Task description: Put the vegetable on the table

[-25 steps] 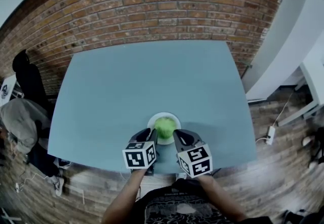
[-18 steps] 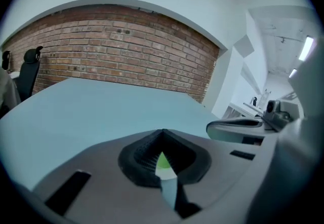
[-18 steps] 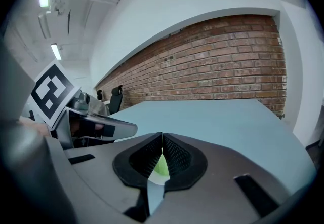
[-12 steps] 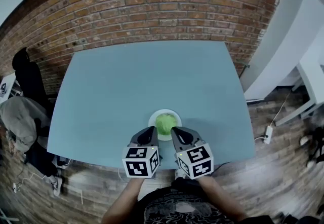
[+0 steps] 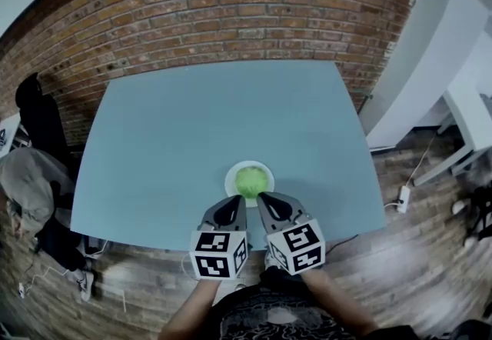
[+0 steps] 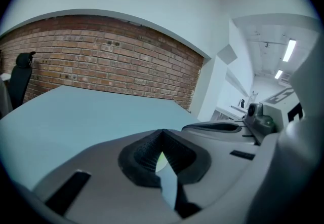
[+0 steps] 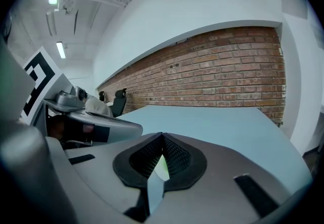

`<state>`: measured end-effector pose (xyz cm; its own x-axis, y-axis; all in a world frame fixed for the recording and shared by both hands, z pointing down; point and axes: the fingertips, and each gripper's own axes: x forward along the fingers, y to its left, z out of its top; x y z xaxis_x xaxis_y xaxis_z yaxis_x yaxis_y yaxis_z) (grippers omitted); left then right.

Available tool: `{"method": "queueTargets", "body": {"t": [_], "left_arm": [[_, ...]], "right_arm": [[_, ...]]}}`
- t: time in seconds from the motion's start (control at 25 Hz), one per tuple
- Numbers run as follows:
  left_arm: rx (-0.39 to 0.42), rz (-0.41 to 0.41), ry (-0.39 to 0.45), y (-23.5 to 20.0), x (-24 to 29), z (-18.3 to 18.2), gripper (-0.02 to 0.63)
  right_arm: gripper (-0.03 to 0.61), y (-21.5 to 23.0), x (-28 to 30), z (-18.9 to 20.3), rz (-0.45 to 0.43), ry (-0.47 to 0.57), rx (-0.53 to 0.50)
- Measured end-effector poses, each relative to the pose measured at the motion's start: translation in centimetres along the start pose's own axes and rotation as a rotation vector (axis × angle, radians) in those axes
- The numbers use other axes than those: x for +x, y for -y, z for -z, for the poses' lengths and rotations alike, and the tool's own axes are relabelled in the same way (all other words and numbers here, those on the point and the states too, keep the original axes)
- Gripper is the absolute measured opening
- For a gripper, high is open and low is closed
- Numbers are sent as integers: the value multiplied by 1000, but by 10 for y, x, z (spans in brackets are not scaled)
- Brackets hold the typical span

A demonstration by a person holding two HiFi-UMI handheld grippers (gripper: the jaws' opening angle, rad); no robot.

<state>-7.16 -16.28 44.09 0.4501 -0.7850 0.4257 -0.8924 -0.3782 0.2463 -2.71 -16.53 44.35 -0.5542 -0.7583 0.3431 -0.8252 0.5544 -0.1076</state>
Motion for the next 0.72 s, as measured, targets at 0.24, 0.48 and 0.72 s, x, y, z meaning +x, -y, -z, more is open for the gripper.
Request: {"method": "queueTargets", "body": {"t": [0.24, 0.48, 0.72], "left_arm": [[30, 22, 16, 13, -11, 2, 0], [36, 35, 14, 23, -16, 7, 0], [38, 40, 9, 31, -20, 14, 0]], "right_arm": [[8, -11, -12, -3, 1, 19, -8], [8, -12, -23, 0, 16, 18, -12], [8, -13, -32, 2, 20, 23, -3]]}}
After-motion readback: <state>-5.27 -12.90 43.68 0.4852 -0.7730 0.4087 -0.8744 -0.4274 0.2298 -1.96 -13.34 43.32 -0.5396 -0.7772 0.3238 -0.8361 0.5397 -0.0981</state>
